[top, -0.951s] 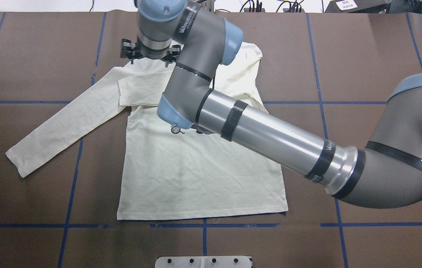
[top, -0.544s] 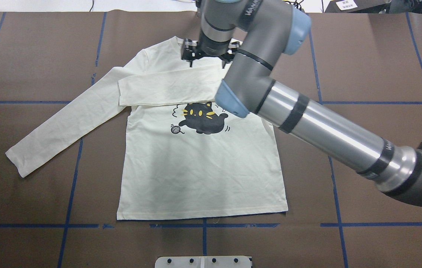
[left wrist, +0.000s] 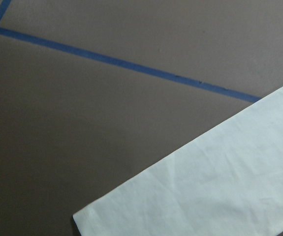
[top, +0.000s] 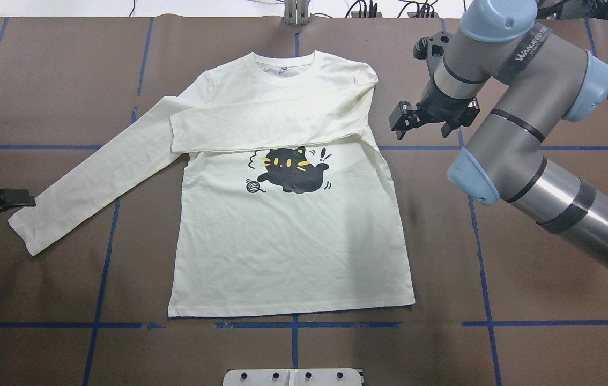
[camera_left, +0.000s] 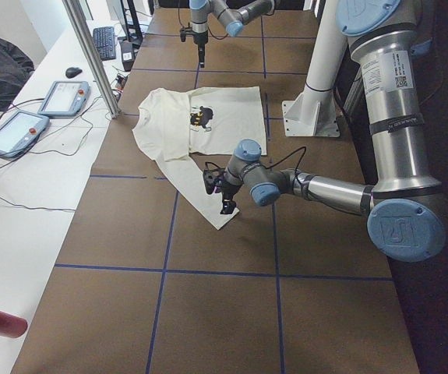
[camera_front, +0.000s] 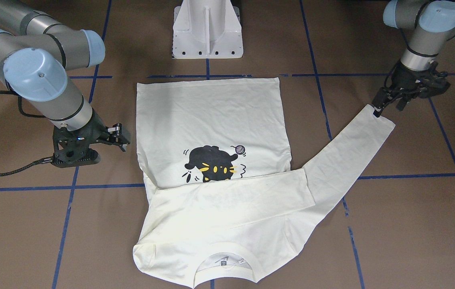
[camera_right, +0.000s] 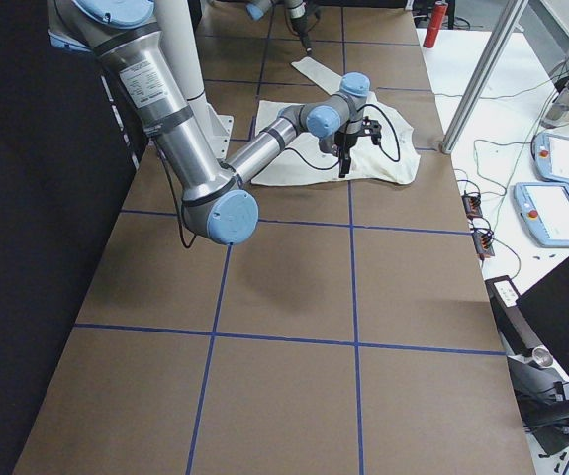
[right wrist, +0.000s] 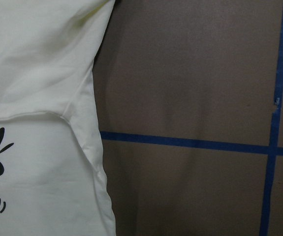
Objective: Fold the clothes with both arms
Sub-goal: 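Release the sleeve and lift the right gripper back toward its side, then lower the left gripper onto the other sleeve cuff and grasp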
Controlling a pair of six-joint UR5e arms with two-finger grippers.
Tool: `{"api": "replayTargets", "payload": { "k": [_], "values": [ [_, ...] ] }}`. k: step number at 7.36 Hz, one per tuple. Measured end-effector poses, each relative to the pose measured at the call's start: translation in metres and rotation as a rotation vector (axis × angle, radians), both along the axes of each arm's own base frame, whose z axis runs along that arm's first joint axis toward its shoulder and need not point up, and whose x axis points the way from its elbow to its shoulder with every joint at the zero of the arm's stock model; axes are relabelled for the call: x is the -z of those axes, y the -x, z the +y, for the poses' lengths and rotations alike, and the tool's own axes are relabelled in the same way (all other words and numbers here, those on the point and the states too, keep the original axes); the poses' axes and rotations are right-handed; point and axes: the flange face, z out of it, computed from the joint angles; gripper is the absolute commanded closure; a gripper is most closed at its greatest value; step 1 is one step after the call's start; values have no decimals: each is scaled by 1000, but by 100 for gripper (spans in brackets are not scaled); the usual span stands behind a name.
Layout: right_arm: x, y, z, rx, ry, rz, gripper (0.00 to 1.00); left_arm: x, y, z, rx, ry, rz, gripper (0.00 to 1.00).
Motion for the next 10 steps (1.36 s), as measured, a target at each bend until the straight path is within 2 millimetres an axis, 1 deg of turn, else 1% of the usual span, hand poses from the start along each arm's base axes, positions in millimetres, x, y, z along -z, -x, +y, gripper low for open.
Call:
{"api": "replayTargets", "payload": {
  "k": [1,2,3,4,6,8,10],
  "values": [
    [-1,-2,3,3,-1,-4,0,-14,-11,-1,15,18,-22,2],
    [-2,-3,4,4,-1,-6,0,-29,-17,-2,25,32,-45,2],
    [-1,-3,4,4,-2,-8,0,-41,-19,-2,29,44,-63,2],
    [0,-3,5,4,-2,-9,0,-49,-19,-2,31,50,-74,2],
    [0,-3,5,2,-1,-9,0,-54,-19,-1,30,56,-79,4],
    [0,-3,5,2,0,-9,0,-53,-19,-1,30,58,-75,10],
    [1,-3,5,2,-1,-10,0,-52,-20,-1,30,62,-70,13]
  ]
}}
